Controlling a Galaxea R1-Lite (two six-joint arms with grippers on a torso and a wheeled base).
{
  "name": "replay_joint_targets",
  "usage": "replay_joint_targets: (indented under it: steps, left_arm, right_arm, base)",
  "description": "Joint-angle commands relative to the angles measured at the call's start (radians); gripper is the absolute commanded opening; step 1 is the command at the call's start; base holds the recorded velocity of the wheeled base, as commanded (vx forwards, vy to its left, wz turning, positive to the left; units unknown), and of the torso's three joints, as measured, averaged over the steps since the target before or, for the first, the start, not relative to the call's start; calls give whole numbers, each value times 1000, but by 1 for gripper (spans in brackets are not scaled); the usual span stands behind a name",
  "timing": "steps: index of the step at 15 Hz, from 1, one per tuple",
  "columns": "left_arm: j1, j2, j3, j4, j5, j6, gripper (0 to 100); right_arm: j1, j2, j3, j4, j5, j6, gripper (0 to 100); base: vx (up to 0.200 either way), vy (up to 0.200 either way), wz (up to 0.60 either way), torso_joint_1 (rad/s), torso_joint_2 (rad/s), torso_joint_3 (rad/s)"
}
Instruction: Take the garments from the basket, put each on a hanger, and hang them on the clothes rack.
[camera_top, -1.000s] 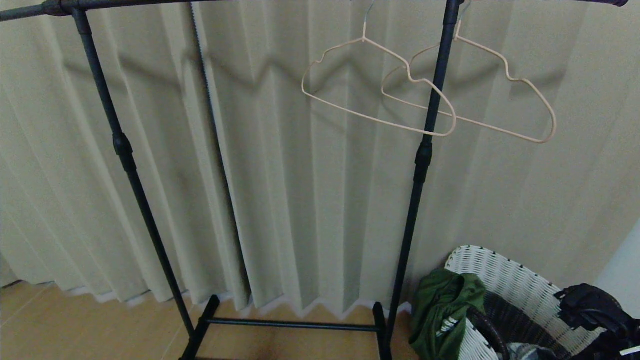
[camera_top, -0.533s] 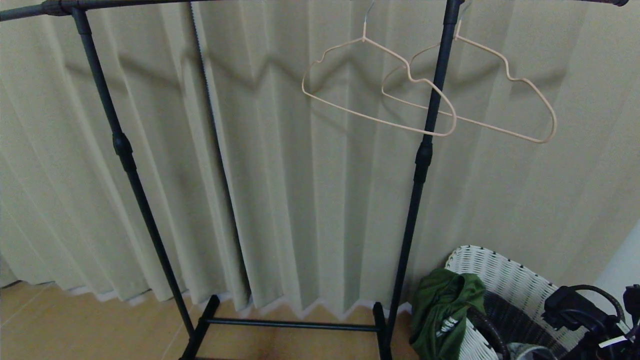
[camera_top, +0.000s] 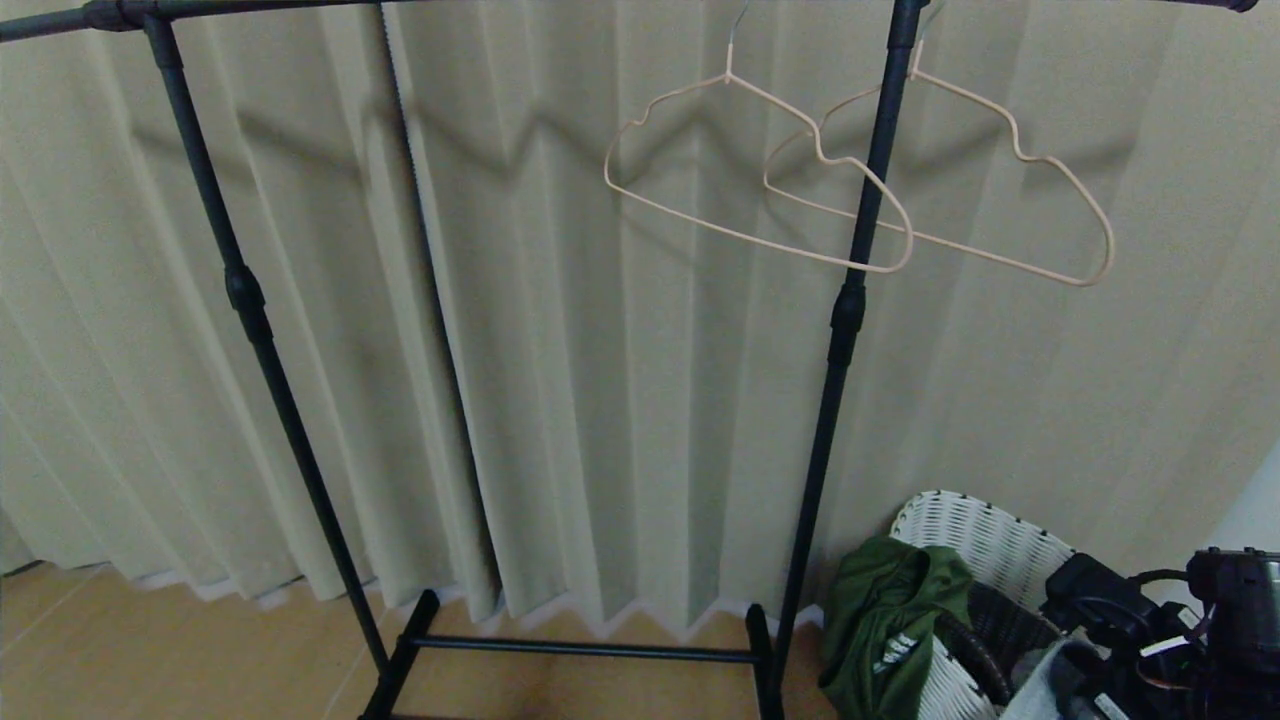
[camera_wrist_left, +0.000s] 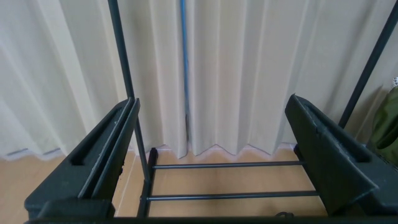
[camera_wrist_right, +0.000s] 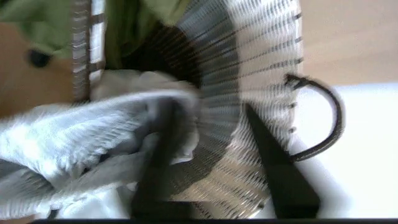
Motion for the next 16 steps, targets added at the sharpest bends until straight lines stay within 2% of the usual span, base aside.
replay_joint_targets:
  steps: [1, 5, 8, 11, 12, 13, 15, 16]
  left_arm:
    - [0, 0, 0, -1, 1, -1, 100]
    - [0, 0, 0, -1, -1, -1, 100]
    - [0, 0, 0, -1, -1, -4, 100]
    - [0, 0, 0, -1, -2, -2, 100]
    - [0, 0, 0, -1, -2, -2, 100]
    - [0, 0, 0, -1, -1, -2, 100]
    - [0, 0, 0, -1, 1, -1, 100]
    - [0, 0, 0, -1, 1, -5, 100]
  right_arm:
    - [-10, 76, 22, -23, 2, -4, 0]
    - [-10, 21, 74, -108, 11, -1, 0]
    - [-10, -188, 74, -105, 16, 3, 0]
    - [-11, -400, 53, -29, 16, 29, 0]
    - [-11, -556, -44, 155, 16, 75, 0]
    - [-11, -621, -102, 269, 17, 97, 0]
    - [-10, -826, -306, 740, 19, 191, 0]
    - [-10, -894, -355, 899, 31, 209, 0]
  base:
    - [0, 0, 0, 0, 0, 0]
    - [0, 0, 0, 0, 0, 0]
    - [0, 0, 0, 0, 0, 0]
    - [0, 0, 0, 0, 0, 0]
    - [0, 0, 0, 0, 0, 0]
    - [0, 0, 0, 0, 0, 0]
    - [0, 0, 0, 0, 0, 0]
    - [0, 0, 0, 0, 0, 0]
